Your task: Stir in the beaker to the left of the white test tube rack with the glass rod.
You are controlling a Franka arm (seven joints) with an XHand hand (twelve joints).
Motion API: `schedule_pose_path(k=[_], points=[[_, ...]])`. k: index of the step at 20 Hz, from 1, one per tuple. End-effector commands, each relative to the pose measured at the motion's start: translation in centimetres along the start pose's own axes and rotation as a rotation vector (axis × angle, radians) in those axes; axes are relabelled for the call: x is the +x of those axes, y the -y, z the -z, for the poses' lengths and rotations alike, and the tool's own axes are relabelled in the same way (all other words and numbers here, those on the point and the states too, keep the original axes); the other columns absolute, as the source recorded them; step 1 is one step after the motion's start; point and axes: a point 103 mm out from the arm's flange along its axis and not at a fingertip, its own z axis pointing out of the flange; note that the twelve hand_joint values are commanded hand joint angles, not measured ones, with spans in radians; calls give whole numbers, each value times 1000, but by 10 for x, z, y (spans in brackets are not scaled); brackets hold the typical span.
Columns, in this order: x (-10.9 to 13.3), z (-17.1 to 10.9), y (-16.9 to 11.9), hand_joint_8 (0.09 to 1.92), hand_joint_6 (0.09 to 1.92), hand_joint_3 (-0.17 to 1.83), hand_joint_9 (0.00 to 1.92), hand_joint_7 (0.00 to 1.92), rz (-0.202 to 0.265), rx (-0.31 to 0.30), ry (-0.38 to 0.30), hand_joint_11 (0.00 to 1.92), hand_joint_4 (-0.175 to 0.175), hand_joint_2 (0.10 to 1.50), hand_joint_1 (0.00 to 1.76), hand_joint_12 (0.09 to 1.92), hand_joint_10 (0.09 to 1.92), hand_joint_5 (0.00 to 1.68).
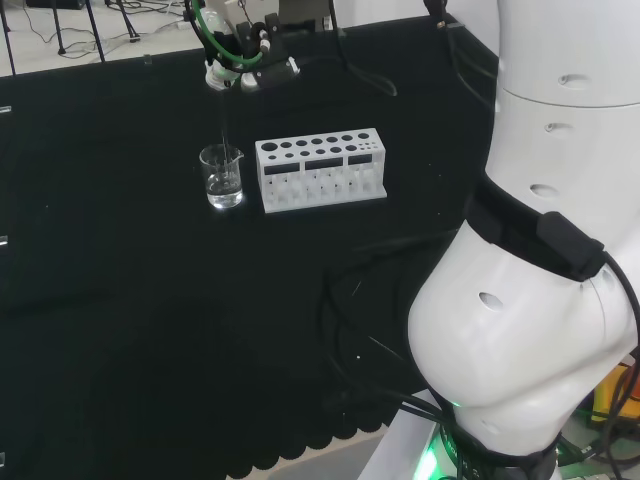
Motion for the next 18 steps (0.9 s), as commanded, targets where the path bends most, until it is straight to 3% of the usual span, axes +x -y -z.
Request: schedule_pose_path(k=[1, 9, 18], points=[[12, -3, -11, 966, 155, -83, 1577, 1198, 30, 0, -8, 1620, -175, 1062, 1315, 639, 874, 1292], [17, -4, -23, 964, 153, -83, 1578, 1199, 39, -1, -3, 1620, -175, 1061, 1315, 638, 873, 1293], [-6, -1, -13, 963, 151, -82, 1578, 1200, 2, -2, -12, 1621, -175, 1061, 1315, 638, 873, 1294]])
